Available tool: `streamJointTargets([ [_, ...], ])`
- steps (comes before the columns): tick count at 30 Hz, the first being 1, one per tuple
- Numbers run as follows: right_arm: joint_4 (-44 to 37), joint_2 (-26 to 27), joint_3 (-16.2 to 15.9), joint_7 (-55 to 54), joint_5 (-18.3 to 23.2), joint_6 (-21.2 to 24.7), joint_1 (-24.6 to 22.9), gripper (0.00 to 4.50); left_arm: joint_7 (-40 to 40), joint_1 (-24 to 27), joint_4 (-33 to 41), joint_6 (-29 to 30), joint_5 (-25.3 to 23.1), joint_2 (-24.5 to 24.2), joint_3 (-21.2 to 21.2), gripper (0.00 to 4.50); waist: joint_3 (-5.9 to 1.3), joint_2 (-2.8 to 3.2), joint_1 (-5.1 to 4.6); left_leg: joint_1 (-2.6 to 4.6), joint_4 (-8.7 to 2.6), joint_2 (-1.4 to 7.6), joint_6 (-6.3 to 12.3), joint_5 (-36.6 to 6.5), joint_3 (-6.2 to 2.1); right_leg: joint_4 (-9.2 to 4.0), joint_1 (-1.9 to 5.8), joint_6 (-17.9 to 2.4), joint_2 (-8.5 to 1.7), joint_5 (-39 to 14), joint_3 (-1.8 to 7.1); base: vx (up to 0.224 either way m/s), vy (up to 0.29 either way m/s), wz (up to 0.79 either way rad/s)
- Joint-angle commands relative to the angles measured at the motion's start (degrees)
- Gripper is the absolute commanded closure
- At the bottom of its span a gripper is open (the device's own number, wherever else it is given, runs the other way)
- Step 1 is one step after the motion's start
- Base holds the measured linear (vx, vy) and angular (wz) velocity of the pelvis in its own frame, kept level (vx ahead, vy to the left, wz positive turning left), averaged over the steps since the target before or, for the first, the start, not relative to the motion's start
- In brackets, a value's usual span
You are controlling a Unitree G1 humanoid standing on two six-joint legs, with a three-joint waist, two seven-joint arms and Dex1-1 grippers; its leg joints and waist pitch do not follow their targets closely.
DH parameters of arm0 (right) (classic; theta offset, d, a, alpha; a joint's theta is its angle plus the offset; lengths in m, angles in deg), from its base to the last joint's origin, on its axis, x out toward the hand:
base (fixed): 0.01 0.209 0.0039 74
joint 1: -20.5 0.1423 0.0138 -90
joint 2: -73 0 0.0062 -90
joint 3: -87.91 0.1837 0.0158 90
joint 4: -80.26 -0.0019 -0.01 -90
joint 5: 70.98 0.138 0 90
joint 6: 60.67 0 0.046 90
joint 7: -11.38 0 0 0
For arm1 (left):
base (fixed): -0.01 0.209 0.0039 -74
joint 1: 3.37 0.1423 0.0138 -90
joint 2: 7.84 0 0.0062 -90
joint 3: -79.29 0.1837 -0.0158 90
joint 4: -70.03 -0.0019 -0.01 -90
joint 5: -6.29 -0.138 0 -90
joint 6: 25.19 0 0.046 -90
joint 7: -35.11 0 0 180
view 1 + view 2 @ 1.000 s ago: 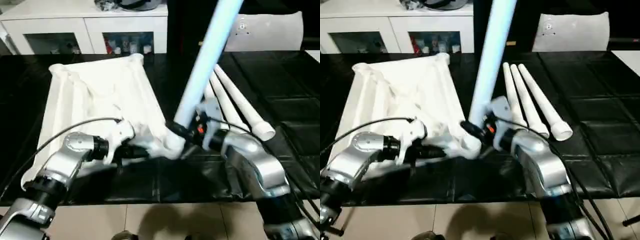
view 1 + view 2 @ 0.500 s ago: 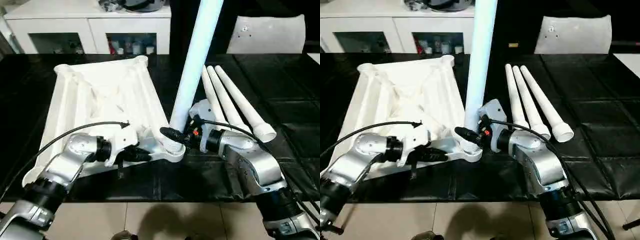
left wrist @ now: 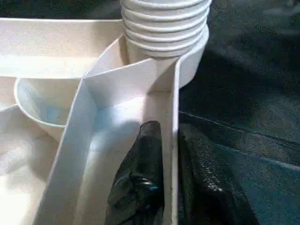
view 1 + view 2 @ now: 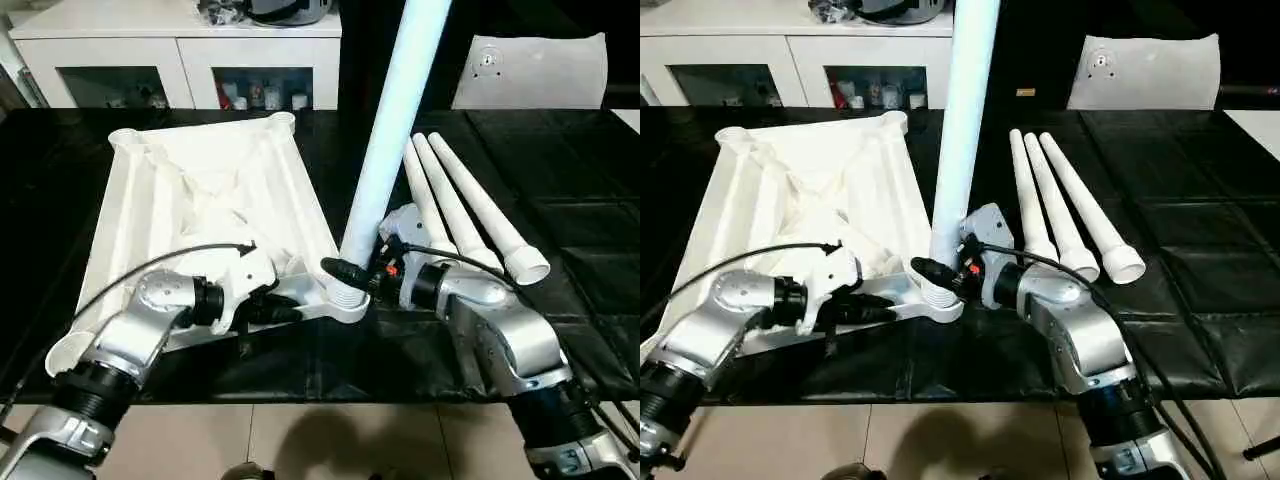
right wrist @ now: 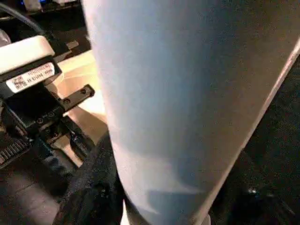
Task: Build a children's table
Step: Insert table leg to table base
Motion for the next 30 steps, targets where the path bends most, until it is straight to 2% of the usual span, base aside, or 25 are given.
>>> streamJointTargets([
  [1,0.57,0.35,0.4,-0.44,-0.22,-0.19,-0.74,2.61,-1.34,0.6,-1.54,0.82,0.02,0.59,-0.95,3.52,-3.57,-0.04,0.05,1.06,-4.95,2.35,-1.88,-16.51,-0.91,-5.12,1.79,-9.88,-3.8,-18.4,2.08,0.0,0.0,0.0],
  [2,0.56,0.4,0.33,-0.4,-0.24,-0.18,-0.75,2.61,-1.39,0.49,-1.78,1.22,0.24,0.72,-1.26,3.5,-3.54,-0.07,0.03,1.09,-4.91,2.3,-1.91,-16.74,-0.87,-5.16,1.75,-9.87,-3.8,-18.82,2.08,0.0,0.0,0.0],
  [3,0.56,0.4,0.32,-0.39,-0.25,-0.17,-0.74,2.61,-1.36,0.46,-1.79,1.23,0.17,0.69,-1.23,3.85,-3.53,-0.06,0.03,1.14,-4.93,2.31,-1.99,-17.15,-0.9,-5.21,1.71,-9.77,-3.81,-19.5,2.07,0.0,0.0,0.0],
  [4,0.59,0.4,0.26,-0.33,-0.3,-0.18,-0.74,2.61,-0.9,0.39,-2.02,0.91,-0.54,0.24,-0.69,3.99,-3.51,0.08,0.07,1.16,-4.95,2.32,-2.03,-17.38,-0.96,-5.24,1.7,-9.71,-3.87,-19.84,2.08,0.0,0.0,0.0],
  [6,0.67,0.31,0.19,-0.23,-0.38,-0.23,-0.68,2.61,-0.75,0.36,-2.19,0.66,-0.96,0.06,-0.46,3.79,-3.5,0.0,0.05,1.16,-5.06,2.4,-2.1,-17.75,-1.01,-5.32,1.67,-9.41,-3.88,-20.25,2.11,0.0,0.0,0.0],
  [8,0.76,0.15,0.21,-0.05,-0.38,-0.24,-0.62,2.61,-0.71,0.37,-2.43,0.46,-1.1,0.07,-0.46,4.18,-3.43,-0.01,-0.01,1.18,-5.07,2.39,-2.2,-18.34,-1.0,-5.34,1.62,-9.38,-3.86,-20.67,2.11,0.0,0.0,0.0],
  [9,0.79,-0.09,0.12,0.23,-0.43,-0.23,-0.57,2.61,-0.14,0.54,-2.19,0.6,-1.01,-0.03,-0.25,4.18,-3.43,0.0,0.04,1.24,-5.09,2.39,-2.21,-18.54,-1.03,-5.41,1.59,-9.22,-3.92,-21.34,2.1,0.0,0.0,0.0],
  [10,0.79,-0.09,0.12,0.23,-0.43,-0.23,-0.57,2.61,-0.14,0.54,-2.19,0.6,-1.01,-0.03,-0.25,4.38,-3.4,-0.01,0.02,1.23,-5.1,2.4,-2.2,-18.64,-1.04,-5.43,1.56,-9.15,-3.9,-21.58,2.11,0.0,0.0,0.0],
  [12,0.86,-0.14,0.08,0.31,-0.45,-0.18,-0.55,2.61,0.35,0.62,-2.01,0.59,-1.18,-0.16,-0.01,4.25,-3.4,-0.07,0.03,1.16,-5.13,2.41,-2.15,-18.42,-1.08,-5.49,1.59,-8.89,-3.96,-22.06,2.13,0.0,0.0,0.0],
  [14,1.44,-0.43,-0.14,0.41,-0.94,-0.05,-0.25,2.61,1.4,0.49,-1.89,0.92,-2.3,-0.92,1.02,4.5,-3.44,0.02,0.02,1.15,-5.17,2.44,-2.22,-18.28,-1.09,-5.43,1.58,-8.99,-3.91,-21.33,2.12,0.0,0.0,0.0],
  [20,2.02,-0.96,-0.83,1.14,-1.32,0.63,0.12,2.61,2.4,-0.17,-2.05,0.63,-2.46,-1.19,1.39,4.5,-3.56,-0.18,-0.07,1.0,-5.09,2.39,-1.86,-16.58,-0.95,-5.09,1.81,-10.11,-3.85,-17.75,2.1,0.0,0.0,0.0],
  [24,2.57,-1.25,-1.6,1.75,-1.67,1.22,0.36,2.61,3.48,-0.57,-1.95,-0.07,-2.05,-1.0,1.4,4.5,-3.46,-0.03,-0.08,1.17,-5.11,2.42,-1.97,-17.81,-0.96,-5.28,1.68,-9.99,-3.91,-19.67,2.12,0.0,0.0,0.0],
  [30,6.03,0.12,-1.69,1.92,-1.48,1.39,2.18,2.61,5.21,-1.34,-2.11,-1.06,-2.67,-0.71,2.35,4.5,-3.47,0.0,-0.26,1.18,-5.1,2.35,-2.09,-18.3,-1.0,-5.24,1.71,-10.53,-3.93,-19.37,2.1,0.0,0.0,0.0],
])
